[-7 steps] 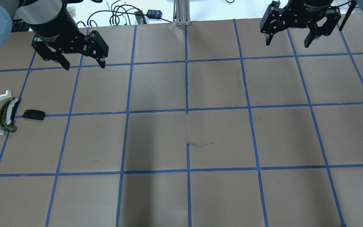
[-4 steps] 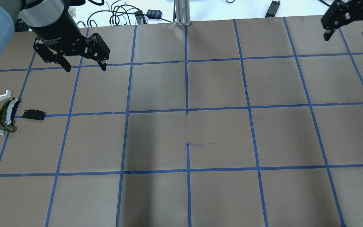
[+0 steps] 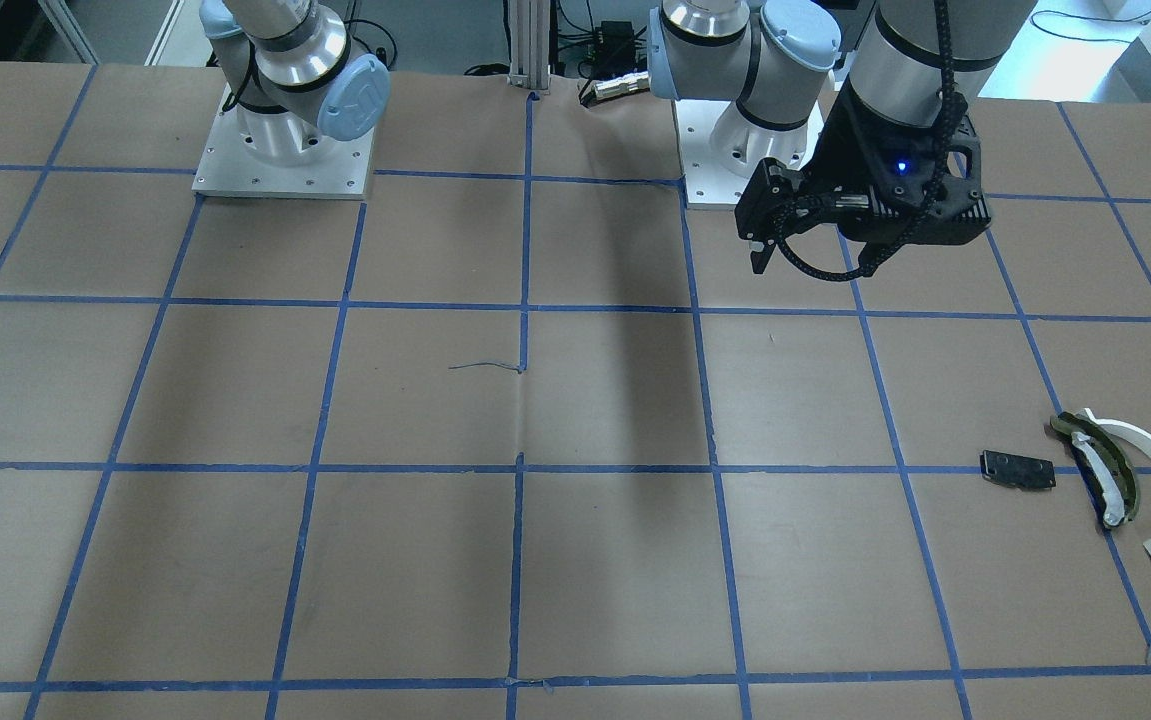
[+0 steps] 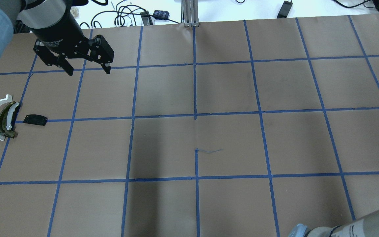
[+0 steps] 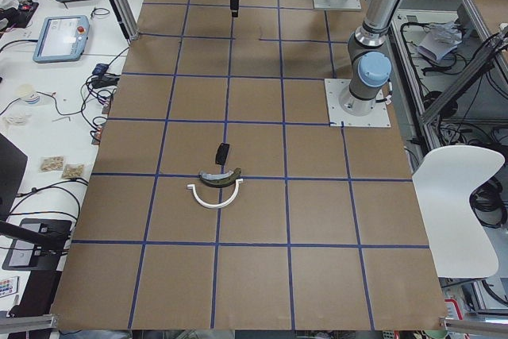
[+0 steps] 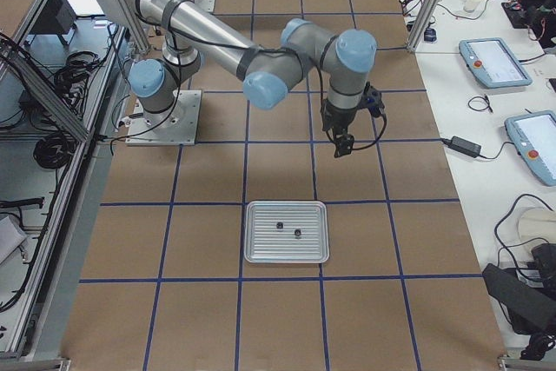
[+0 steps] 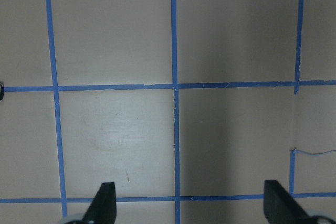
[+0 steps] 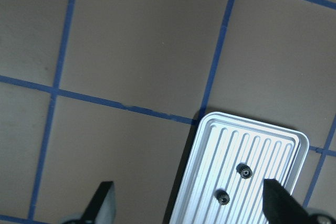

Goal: Place bearing gear from tray to pile

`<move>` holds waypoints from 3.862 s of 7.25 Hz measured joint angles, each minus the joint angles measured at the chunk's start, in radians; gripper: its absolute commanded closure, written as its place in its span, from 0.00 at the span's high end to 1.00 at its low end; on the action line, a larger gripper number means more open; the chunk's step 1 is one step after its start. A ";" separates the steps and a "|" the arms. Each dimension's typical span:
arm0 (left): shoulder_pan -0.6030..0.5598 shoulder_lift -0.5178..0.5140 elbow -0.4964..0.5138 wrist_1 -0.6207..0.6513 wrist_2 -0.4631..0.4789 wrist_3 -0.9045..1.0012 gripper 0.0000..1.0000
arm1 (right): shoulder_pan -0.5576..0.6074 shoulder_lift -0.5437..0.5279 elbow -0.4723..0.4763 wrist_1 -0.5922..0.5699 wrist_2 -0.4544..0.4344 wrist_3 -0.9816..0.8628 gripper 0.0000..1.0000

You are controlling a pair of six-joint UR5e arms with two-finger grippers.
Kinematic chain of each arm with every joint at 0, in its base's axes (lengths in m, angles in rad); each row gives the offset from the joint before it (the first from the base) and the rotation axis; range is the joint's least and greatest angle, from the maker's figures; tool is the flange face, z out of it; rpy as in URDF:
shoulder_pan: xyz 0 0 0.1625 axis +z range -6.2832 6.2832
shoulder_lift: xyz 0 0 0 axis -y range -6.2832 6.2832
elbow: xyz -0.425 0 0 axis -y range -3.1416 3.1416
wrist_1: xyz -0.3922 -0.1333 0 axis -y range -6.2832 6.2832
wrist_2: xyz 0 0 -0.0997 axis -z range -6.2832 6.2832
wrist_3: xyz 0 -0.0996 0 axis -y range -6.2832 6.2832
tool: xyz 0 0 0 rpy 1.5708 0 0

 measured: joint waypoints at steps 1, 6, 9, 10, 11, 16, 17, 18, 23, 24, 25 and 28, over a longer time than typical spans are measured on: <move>0.000 0.000 0.000 0.002 0.000 -0.001 1.00 | -0.062 0.072 0.005 -0.070 0.001 -0.072 1.00; -0.001 0.015 -0.002 -0.003 -0.015 0.008 1.00 | -0.177 0.267 0.058 -0.258 -0.014 -0.121 1.00; -0.003 0.016 -0.004 -0.004 -0.013 0.004 1.00 | -0.183 0.286 0.123 -0.317 -0.043 -0.124 0.88; -0.003 0.017 -0.008 -0.004 -0.012 0.006 1.00 | -0.186 0.288 0.136 -0.322 -0.062 -0.125 0.75; -0.003 0.019 -0.014 -0.001 -0.011 0.005 1.00 | -0.190 0.289 0.143 -0.325 -0.071 -0.126 0.58; -0.002 0.019 -0.020 0.005 -0.012 0.003 1.00 | -0.200 0.294 0.149 -0.327 -0.085 -0.161 0.00; -0.002 0.019 -0.020 0.006 -0.012 0.004 1.00 | -0.201 0.293 0.145 -0.326 -0.085 -0.158 0.00; -0.001 0.020 -0.019 0.006 -0.012 0.005 1.00 | -0.200 0.285 0.139 -0.323 -0.085 -0.153 0.00; -0.002 0.022 -0.018 0.009 -0.005 0.000 1.00 | -0.067 -0.054 0.136 -0.016 -0.003 0.061 0.01; -0.002 0.022 -0.018 0.009 -0.004 0.004 1.00 | -0.006 -0.123 0.136 0.061 0.003 0.159 0.01; -0.001 0.022 -0.017 0.009 -0.003 0.006 1.00 | 0.075 -0.190 0.135 0.136 0.008 0.289 0.01; 0.001 0.021 -0.018 0.009 -0.003 0.007 1.00 | 0.367 -0.297 0.125 0.267 0.022 0.730 0.01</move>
